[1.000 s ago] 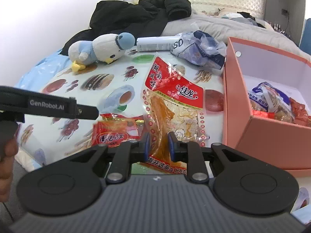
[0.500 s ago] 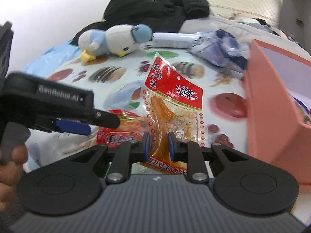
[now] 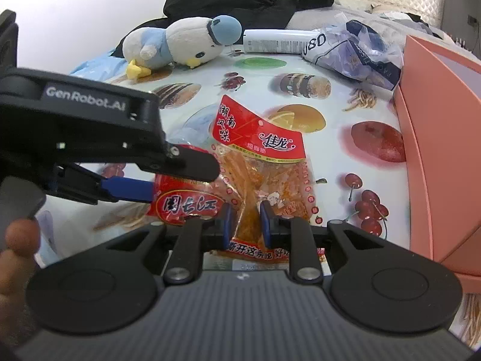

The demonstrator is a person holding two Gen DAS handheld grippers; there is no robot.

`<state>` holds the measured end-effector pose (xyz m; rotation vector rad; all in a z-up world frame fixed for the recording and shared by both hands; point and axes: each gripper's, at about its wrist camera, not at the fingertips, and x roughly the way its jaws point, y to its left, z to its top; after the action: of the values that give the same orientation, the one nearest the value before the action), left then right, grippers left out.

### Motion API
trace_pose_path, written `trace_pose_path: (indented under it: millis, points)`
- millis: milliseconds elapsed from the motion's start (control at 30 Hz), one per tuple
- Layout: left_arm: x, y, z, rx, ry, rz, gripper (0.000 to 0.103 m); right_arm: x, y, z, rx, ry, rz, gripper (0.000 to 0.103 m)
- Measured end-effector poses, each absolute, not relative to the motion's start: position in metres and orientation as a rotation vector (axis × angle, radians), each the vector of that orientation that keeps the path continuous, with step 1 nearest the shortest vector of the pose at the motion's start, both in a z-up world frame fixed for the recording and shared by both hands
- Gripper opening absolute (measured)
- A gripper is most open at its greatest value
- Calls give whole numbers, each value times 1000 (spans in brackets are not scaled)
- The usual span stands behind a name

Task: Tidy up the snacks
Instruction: 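Lift both held packets and carry them over the pink box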

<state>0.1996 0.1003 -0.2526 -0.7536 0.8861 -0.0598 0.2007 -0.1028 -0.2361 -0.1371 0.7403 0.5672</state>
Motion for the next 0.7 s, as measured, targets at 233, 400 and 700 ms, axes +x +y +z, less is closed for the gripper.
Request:
trace_pose_path:
  millis: [233,400,700]
  points:
    - [197,100,-253,-687,897,-38,46,205,-108,-238,-75,759,572,23]
    - [198,92,-252,-581,901,-9,28,205,-109,-238,-61,762,574,23]
    - [200,74,-243,-400,901,24,18,203,-110,-229,-96,767,508,23]
